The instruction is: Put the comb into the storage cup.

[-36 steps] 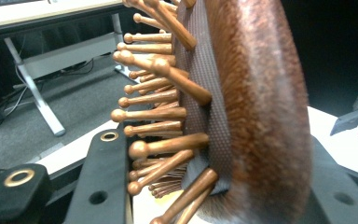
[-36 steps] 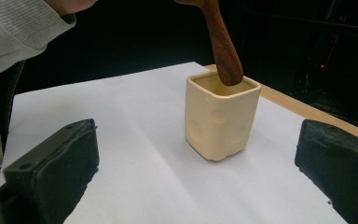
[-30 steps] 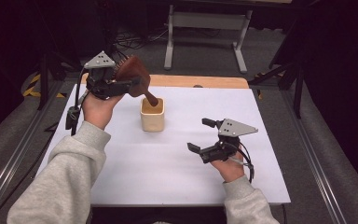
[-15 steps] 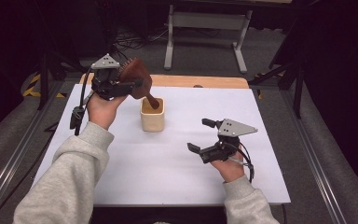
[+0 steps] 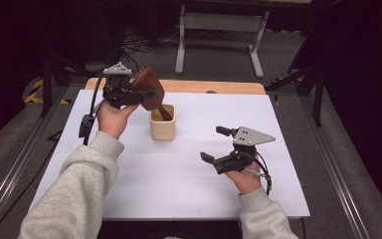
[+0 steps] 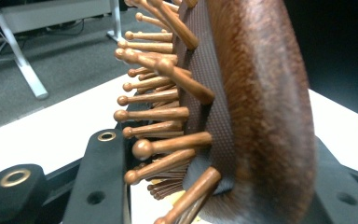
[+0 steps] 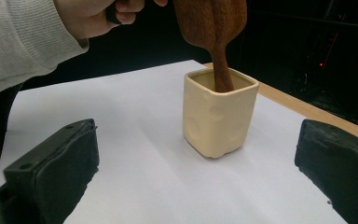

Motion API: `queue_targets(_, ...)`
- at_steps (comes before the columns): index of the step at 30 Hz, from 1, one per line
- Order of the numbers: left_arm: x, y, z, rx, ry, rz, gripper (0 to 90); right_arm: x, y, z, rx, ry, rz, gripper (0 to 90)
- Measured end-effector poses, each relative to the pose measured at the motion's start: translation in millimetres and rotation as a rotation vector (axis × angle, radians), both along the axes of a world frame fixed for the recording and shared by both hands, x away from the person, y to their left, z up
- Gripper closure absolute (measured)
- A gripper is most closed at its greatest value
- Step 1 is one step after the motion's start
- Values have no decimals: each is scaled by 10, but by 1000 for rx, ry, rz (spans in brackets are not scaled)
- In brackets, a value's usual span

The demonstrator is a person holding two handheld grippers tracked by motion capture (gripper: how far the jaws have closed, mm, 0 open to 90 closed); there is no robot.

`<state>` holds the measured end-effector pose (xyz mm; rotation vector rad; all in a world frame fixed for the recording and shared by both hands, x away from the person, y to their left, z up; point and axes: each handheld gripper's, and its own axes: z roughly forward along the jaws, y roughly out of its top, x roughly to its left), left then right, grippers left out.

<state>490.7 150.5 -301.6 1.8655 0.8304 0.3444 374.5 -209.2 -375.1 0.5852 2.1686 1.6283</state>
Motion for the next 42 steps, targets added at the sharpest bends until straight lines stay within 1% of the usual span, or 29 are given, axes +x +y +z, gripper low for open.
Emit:
queue_targets(2, 1, -20, -15, 13, 1, -1, 544, 0, 3, 0, 0, 0, 1, 3)
queue_targets(5, 5, -31, -32, 12, 8, -11, 544, 1, 6, -3, -4, 3, 3, 3)
queue_targets(6, 10, -44, -49, 6, 15, -11, 543, 1, 6, -3, -3, 3, 3, 3)
queue_targets(10, 30, -59, -88, 14, 28, -14, 541, 0, 8, -2, -2, 1, 3, 3)
queue_targets(12, 46, -74, -120, 10, 44, -16, 539, -1, 8, -2, -2, 2, 4, 3)
queue_targets(13, 51, -74, -128, 17, 44, -15, 538, 0, 6, -2, -2, 1, 4, 3)
queue_targets(17, 75, -94, -171, 20, 72, -15, 535, -1, 6, -1, -1, 1, 6, 3)
queue_targets(19, 82, -91, -178, 22, 76, -17, 534, 1, 5, -2, -1, 1, 7, 3)
queue_targets(20, 83, -97, -193, 11, 99, -17, 534, -1, 5, -2, -2, 3, 6, 3)
queue_targets(21, 99, -90, -199, 22, 90, -19, 532, 1, 7, -3, -1, 3, 8, 3)
queue_targets(24, 114, -93, -222, 30, 104, -20, 530, 0, 9, -4, -3, 3, 8, 3)
queue_targets(26, 118, -97, -234, 33, 121, -19, 527, 1, 12, -5, -2, 4, 11, 3)
queue_targets(27, 126, -98, -243, 36, 118, -19, 525, 0, 13, -5, -2, 3, 11, 3)
queue_targets(28, 125, -99, -246, 28, 126, -18, 523, 0, 14, -6, -1, 3, 11, 3)
queue_targets(32, 129, -89, -252, 27, 126, -16, 515, -2, 15, -5, -2, 4, 10, 6)
queue_targets(33, 139, -85, -254, 31, 134, -24, 511, -7, 14, -3, -3, -2, 7, 9)
queue_targets(34, 134, -83, -252, 32, 138, -21, 504, -13, 12, 3, 0, -8, 6, 9)
queue_targets(35, 135, -78, -250, 37, 129, -16, 496, -14, 9, 7, 2, -10, 8, 9)
queue_targets(36, 130, -74, -248, 34, 140, -15, 487, -13, 7, 7, 3, -11, 7, 9)
queue_targets(37, 130, -69, -248, 32, 142, -14, 478, -11, 6, 6, 3, -10, 8, 9)
queue_targets(39, 125, -47, -244, 55, 124, 3, 457, -10, 4, 6, 2, -9, 10, 9)
queue_targets(41, 104, -24, -252, 69, 127, 30, 419, -9, 6, 10, 9, -13, 14, 9)
queue_targets(42, 107, -6, -254, 78, 115, 33, 398, -16, 7, 14, 17, -18, 14, 14)
